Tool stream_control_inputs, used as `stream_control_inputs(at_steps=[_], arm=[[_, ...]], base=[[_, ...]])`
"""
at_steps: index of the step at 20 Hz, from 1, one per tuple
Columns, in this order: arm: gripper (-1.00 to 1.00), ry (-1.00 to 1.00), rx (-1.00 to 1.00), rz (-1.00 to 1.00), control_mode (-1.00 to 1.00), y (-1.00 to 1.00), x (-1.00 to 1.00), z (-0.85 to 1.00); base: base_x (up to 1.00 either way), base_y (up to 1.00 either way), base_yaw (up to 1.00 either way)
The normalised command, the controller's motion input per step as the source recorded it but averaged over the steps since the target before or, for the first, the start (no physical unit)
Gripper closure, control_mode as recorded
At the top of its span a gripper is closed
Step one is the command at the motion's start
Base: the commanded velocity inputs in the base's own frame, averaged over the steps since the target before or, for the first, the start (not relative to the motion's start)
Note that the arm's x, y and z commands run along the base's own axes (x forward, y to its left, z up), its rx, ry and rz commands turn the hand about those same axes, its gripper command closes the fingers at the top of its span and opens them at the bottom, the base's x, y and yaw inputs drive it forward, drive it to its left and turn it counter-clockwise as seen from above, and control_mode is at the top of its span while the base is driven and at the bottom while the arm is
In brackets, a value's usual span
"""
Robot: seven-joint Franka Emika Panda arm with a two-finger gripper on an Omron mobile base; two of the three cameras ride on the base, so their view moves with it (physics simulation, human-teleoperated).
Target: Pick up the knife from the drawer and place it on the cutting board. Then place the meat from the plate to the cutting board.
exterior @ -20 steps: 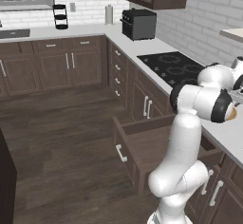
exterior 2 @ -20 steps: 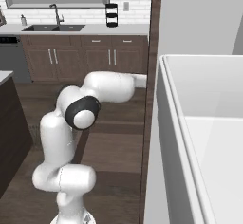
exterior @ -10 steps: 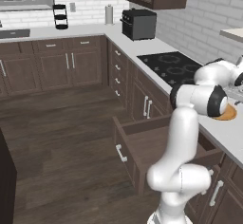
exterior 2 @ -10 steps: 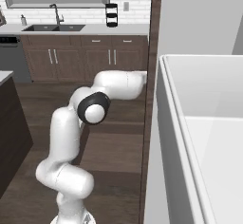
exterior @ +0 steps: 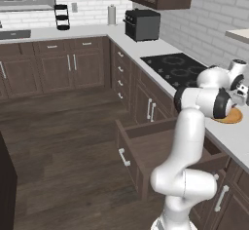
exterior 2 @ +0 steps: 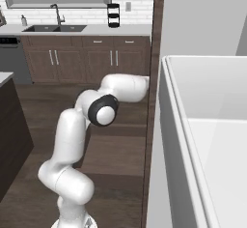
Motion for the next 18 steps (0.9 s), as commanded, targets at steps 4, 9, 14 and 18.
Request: stream_control_inputs(at_steps=[4,9,14,18], arm=[[-1.00,0.01,-0.12,0.00,-1.00,0.00,0.10,-0.32],[-1.00,0.00,-0.12,0.00,-1.00,-0.07,0.00,-0.37],[-1.00,-0.07,-0.01,0.00,-1.00,0.00,0.16,-0.03],[-1.00,-0.07,0.00,0.00,-1.00,0.00,0.25,-0.04]], base=[[0.00,0.00,0.00],[0.00,0.00,0.00],[0.00,0.00,0.00],[0.00,0.00,0.00]])
